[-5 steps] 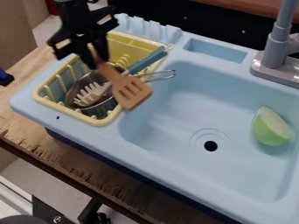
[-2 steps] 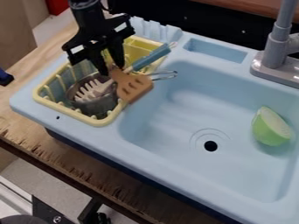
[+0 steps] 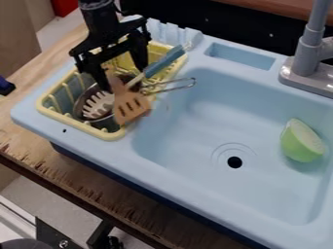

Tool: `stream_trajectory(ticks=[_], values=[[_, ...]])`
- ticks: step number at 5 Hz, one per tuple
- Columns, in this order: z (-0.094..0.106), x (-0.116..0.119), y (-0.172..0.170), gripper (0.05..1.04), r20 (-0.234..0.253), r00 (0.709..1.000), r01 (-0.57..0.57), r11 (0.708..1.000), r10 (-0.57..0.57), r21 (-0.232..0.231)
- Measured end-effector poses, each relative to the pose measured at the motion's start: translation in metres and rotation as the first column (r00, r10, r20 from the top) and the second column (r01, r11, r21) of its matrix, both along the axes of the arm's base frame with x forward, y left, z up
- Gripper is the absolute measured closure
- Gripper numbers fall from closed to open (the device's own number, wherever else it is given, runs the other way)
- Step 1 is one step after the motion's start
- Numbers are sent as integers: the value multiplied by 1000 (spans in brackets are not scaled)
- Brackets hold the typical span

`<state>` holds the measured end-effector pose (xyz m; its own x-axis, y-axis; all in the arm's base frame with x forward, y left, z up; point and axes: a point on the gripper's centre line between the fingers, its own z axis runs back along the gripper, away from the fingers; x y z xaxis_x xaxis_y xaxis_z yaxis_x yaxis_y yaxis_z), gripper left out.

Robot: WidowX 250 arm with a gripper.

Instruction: Moving out the wooden spatula from the sink

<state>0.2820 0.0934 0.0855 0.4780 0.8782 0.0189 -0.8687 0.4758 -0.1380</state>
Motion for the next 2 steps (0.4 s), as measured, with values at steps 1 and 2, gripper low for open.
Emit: stream_trajectory(ticks=[1, 2], values=[[20, -1, 0, 81, 50, 999, 13, 999, -15, 29], [27, -6, -11, 84, 31, 997, 74, 997, -75, 36]])
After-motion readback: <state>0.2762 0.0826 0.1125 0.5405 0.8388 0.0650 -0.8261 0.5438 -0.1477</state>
